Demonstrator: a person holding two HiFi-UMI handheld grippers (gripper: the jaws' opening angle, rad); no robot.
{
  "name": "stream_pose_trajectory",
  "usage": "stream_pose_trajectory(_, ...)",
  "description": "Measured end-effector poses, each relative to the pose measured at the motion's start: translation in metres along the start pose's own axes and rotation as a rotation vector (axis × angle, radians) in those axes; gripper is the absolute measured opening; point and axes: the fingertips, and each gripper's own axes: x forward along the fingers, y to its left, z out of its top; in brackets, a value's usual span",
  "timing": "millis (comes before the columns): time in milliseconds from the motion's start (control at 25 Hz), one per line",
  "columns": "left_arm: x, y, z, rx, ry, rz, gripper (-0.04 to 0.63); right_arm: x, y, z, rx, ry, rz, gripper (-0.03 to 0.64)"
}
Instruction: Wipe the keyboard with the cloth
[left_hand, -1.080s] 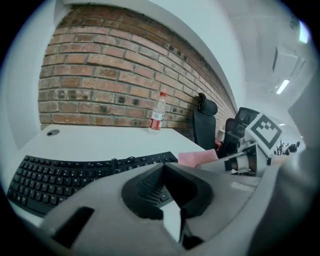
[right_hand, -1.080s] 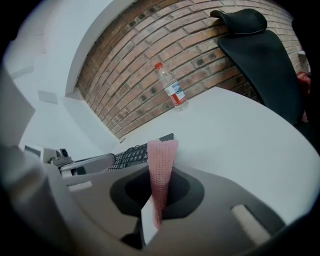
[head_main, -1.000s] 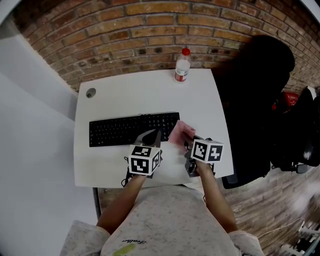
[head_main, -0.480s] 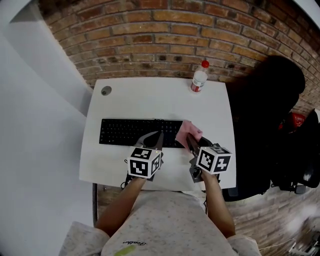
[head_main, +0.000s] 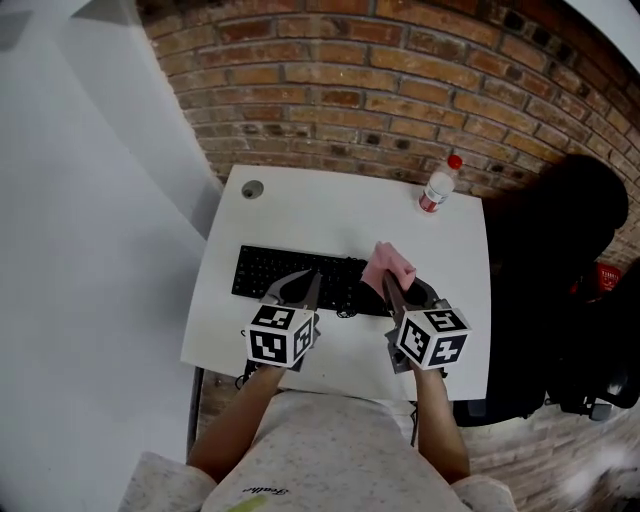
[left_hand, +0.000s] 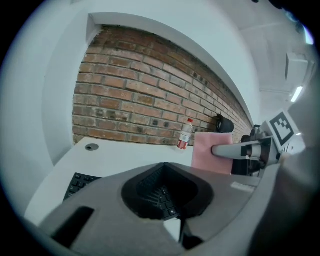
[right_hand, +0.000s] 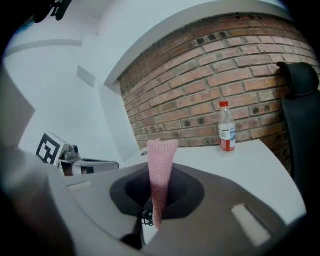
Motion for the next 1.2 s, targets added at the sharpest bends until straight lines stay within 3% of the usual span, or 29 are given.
stream_pose_trajectory(480,-0.028,0.022,0.031,0.024,-0.055,-0.027,-0.005,-0.005,0.034,0.026,-0.114,-0.068,-0.05,0.018)
stream_pose_trajectory(1200,-0.024,0.013,0.019,0.026,-0.042,-0.049,-0.005,-0.003,0.037,0.012,-0.141,-0.048,-0.048,0.018)
